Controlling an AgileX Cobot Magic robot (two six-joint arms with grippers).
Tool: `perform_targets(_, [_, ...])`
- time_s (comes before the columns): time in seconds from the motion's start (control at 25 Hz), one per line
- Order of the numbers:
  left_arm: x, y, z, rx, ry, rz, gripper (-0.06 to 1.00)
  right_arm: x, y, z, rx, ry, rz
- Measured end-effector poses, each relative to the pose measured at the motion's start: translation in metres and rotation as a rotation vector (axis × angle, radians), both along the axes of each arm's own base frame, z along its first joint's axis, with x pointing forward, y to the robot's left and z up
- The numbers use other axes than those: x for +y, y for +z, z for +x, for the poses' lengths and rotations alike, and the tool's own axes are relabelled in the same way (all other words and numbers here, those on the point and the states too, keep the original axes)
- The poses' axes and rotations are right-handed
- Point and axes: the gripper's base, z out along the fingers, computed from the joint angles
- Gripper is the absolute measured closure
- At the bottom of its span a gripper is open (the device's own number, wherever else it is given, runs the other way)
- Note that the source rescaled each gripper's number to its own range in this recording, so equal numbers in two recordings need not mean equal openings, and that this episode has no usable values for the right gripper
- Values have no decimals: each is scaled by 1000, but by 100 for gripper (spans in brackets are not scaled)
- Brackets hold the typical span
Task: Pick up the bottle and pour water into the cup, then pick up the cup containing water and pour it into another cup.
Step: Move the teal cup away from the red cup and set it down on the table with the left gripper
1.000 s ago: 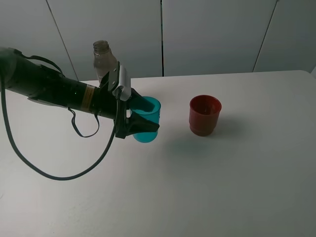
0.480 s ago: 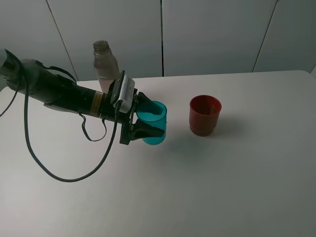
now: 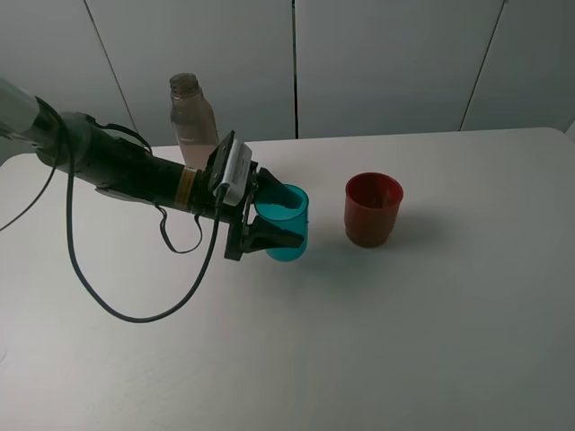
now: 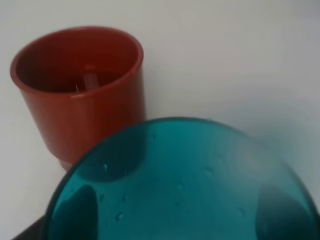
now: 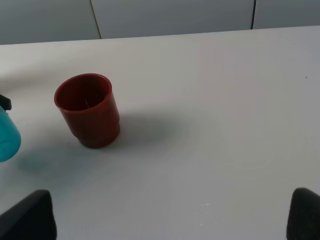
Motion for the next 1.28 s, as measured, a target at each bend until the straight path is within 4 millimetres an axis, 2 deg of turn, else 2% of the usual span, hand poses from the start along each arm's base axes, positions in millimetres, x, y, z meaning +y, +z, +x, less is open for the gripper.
perform_targets(0.68, [-1, -17, 3, 5, -5, 17, 87, 0, 0, 0, 0, 0, 0])
perform_targets(1.28, [-1, -16, 3, 8, -4, 8, 87, 0, 0, 0, 0, 0, 0])
